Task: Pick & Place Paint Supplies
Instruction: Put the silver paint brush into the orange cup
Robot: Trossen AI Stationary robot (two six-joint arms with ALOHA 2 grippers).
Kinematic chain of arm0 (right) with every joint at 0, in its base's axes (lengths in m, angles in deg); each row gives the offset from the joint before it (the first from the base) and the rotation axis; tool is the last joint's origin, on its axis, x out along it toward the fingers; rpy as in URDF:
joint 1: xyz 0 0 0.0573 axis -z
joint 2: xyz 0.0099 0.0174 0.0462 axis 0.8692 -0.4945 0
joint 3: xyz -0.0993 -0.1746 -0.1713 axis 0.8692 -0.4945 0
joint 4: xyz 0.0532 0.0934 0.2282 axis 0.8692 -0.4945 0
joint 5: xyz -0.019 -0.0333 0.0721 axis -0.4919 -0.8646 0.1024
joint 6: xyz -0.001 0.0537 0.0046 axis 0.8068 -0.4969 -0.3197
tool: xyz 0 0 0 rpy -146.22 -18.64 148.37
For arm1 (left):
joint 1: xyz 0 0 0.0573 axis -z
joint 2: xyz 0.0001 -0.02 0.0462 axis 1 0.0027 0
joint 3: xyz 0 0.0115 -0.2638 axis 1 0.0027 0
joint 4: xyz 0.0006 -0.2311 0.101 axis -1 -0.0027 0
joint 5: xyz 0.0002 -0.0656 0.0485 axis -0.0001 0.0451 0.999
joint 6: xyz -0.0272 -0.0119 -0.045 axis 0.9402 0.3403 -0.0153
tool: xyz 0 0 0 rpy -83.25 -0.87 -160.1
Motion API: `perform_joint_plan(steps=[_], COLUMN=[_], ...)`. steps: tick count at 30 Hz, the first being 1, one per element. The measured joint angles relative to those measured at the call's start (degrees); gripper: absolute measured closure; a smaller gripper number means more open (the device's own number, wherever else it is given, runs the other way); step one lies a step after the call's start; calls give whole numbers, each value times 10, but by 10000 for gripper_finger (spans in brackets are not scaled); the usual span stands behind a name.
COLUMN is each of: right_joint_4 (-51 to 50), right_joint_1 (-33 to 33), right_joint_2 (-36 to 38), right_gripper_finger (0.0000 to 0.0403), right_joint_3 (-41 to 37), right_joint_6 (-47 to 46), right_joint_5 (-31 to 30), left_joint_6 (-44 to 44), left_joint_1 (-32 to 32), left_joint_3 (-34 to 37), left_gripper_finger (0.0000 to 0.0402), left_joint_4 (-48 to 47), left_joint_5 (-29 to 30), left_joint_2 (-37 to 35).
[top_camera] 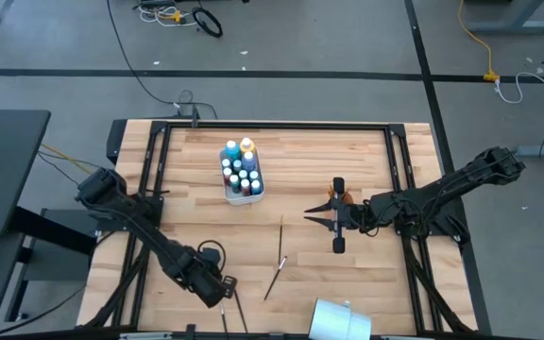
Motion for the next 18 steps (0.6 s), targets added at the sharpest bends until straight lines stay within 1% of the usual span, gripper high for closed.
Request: perform_joint_plan(steps=[4, 10, 14, 18], right_joint_4=[-2, -5, -9, -14], right_joint_1=[0, 0, 0, 0], right_joint_2=[0, 0, 0, -1], right_gripper_finger=[337, 337, 343, 352], right_joint_3=[0, 0, 0, 0], right_joint_6=[0, 0, 1, 0], right_joint_5=[0, 0, 0, 0], left_joint_6=[28, 48, 50, 39], left_joint_1=[6, 14, 14, 14], left_joint_3=[0, 0, 0, 0], left_gripper_finger=[347, 347, 347, 347], left_joint_4=[9, 7, 39, 81], left_joint_5=[16, 10, -9, -8], left_joint_2=[0, 17, 44, 64])
